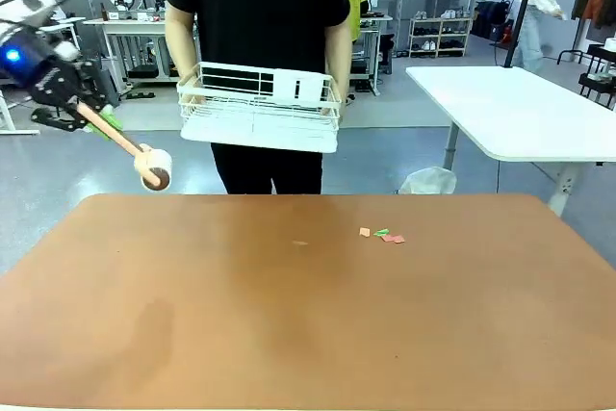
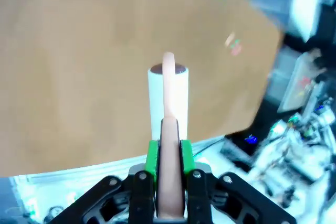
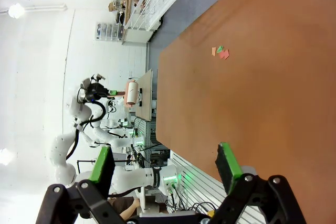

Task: Clean the table.
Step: Clean the table with the Lint Roller when the human lifts the Dish drying rack.

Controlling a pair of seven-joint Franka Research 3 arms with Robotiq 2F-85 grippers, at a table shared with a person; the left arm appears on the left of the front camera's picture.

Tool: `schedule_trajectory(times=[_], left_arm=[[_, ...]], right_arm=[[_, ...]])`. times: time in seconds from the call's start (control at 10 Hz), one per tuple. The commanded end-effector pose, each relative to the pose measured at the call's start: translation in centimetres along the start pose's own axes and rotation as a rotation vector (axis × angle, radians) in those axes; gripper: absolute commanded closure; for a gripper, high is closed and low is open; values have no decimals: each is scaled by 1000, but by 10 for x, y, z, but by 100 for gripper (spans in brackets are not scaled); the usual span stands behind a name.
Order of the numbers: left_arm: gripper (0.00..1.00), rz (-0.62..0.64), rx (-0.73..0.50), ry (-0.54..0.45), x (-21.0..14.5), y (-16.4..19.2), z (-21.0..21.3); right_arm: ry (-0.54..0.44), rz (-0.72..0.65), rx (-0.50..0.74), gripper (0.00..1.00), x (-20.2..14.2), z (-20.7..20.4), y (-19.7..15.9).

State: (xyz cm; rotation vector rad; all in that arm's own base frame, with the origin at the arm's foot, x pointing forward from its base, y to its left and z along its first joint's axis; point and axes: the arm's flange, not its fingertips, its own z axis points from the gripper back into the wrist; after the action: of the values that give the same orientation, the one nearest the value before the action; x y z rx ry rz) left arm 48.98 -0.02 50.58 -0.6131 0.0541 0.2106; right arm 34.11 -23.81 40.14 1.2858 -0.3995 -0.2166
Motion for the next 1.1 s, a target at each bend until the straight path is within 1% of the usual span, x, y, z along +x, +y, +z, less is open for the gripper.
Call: schedule_trajectory(times=[0.0, 0.1, 0.2, 0.3, 0.4, 0.5, 0.6, 1.0], left_arm=[[79, -221, 124, 109, 47, -47, -36], [79, -240, 127, 85, 68, -67, -57], [79, -262, 95, 44, 85, -80, -74], [79, -293, 85, 53, 96, -86, -92], [79, -286, 95, 23, 102, -85, -102], [79, -241, 59, 5, 102, -84, -101], [79, -277, 113, 57, 96, -91, -110], [79, -277, 113, 57, 96, -91, -110]], right_arm=[[-9, 10, 15, 0, -3, -1, 2], [-9, 10, 15, 0, -3, -1, 2], [-9, 10, 15, 0, -3, -1, 2], [-9, 10, 15, 0, -3, -1, 2], [-9, 10, 15, 0, -3, -1, 2], [-9, 10, 15, 0, -3, -1, 2], [-9, 10, 15, 0, -3, -1, 2], [-9, 10, 15, 0, -3, -1, 2]])
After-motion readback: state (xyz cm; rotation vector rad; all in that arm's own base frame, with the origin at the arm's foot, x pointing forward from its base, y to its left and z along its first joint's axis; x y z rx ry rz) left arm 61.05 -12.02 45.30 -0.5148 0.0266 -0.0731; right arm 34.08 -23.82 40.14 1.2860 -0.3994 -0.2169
